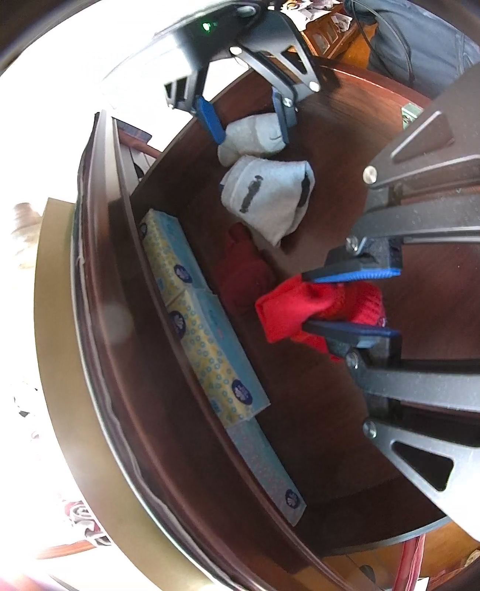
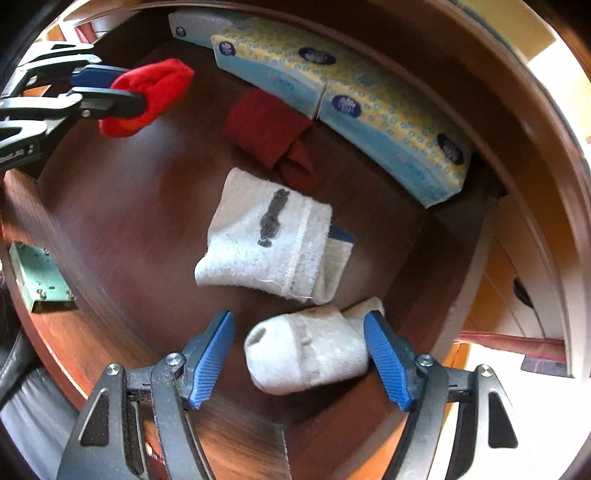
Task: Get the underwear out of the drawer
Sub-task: 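Grasp the grey-white sock with the right gripper while the left gripper holds the red sock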
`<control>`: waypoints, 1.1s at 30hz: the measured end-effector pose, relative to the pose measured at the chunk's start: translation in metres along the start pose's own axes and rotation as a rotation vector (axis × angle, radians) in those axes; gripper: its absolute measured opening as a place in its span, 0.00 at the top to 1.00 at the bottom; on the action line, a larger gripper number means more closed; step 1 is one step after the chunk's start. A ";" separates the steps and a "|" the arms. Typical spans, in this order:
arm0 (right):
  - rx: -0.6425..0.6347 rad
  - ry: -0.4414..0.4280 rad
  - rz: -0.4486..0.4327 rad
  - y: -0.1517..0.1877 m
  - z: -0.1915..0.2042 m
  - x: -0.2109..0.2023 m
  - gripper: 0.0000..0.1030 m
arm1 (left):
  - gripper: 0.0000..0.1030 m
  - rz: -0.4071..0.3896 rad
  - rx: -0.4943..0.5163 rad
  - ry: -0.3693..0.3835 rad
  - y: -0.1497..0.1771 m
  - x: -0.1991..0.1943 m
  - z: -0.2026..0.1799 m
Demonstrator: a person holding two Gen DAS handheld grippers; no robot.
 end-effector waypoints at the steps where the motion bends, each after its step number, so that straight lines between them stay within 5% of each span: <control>1: -0.011 0.008 -0.008 0.000 0.002 -0.004 0.28 | 0.84 0.001 0.000 0.001 0.000 0.001 0.000; 17: -0.186 0.128 0.114 0.015 0.009 0.004 0.33 | 0.84 0.008 0.003 0.003 0.000 0.004 0.001; 20: -0.185 0.119 0.106 0.017 0.013 0.005 0.48 | 0.84 0.004 0.003 0.004 -0.001 0.003 0.001; 25: -0.136 0.109 0.027 0.022 0.015 0.000 0.60 | 0.84 -0.005 0.005 -0.004 -0.001 0.001 0.001; 33: 0.048 0.036 -0.159 0.033 0.004 -0.024 0.64 | 0.84 -0.011 0.008 -0.018 0.000 -0.001 0.000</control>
Point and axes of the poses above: each gripper's, at about its wrist camera, not at the fingertips, and x roughly the way its jaws point, z to its left, y to its underside, the point moved 6 cm from there along x, roughly the way its jaws point, and after that the axes turned 4 degrees about y, right-handed, at the moved point
